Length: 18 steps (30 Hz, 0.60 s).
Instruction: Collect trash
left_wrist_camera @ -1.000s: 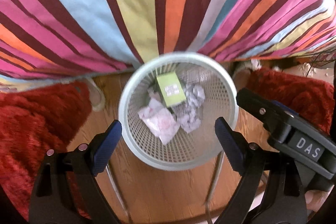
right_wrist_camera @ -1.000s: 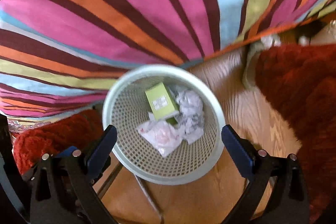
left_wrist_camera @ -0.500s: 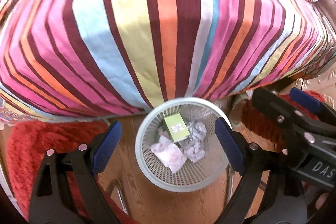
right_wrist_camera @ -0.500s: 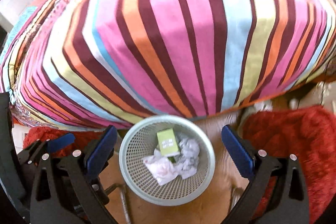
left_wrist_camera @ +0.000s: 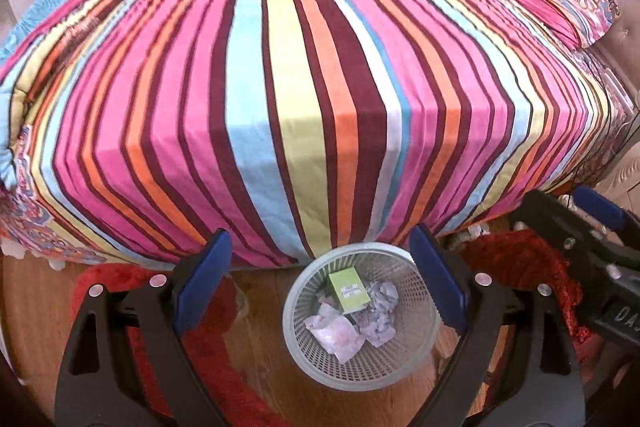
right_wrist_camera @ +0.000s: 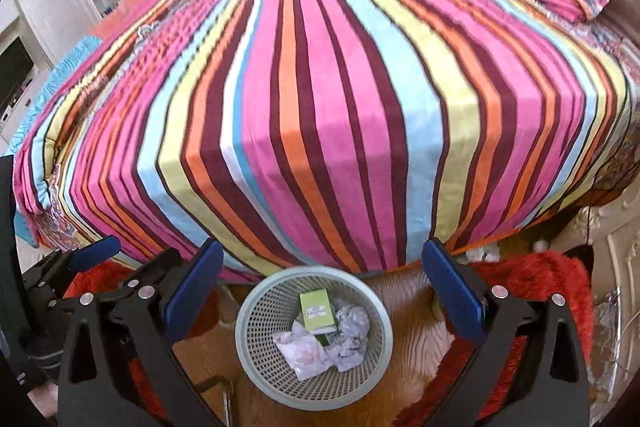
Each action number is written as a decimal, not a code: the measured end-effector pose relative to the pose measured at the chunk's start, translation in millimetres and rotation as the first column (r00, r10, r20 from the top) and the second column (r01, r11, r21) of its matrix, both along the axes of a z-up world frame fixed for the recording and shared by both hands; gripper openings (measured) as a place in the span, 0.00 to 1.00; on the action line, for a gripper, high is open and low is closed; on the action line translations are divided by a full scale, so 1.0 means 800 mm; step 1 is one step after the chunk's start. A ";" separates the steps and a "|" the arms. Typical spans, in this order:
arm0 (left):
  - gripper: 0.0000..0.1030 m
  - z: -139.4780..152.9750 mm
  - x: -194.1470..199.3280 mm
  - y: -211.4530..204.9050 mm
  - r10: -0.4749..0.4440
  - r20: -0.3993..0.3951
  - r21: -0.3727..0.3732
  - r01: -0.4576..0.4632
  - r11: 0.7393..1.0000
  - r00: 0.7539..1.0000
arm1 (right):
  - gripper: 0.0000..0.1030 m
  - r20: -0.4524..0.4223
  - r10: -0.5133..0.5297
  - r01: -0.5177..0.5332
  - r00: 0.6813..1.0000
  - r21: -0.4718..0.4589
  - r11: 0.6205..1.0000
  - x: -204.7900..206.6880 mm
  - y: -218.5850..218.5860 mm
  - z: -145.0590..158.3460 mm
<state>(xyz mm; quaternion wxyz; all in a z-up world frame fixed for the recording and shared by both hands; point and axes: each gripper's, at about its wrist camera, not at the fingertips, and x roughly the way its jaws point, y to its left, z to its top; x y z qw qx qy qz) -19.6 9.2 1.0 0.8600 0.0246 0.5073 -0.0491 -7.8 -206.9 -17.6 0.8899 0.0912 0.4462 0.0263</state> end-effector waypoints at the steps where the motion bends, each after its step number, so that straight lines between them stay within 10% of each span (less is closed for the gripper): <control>1: 0.85 0.004 -0.001 0.000 0.000 0.008 0.003 0.000 1.000 1.000 | 0.92 0.010 -0.003 0.003 1.000 0.001 1.000 -0.002 0.000 0.003; 18: 0.85 0.061 -0.016 0.003 0.019 0.125 0.000 -0.020 1.000 0.992 | 0.92 0.096 -0.028 0.030 0.995 -0.018 0.999 -0.010 -0.005 0.038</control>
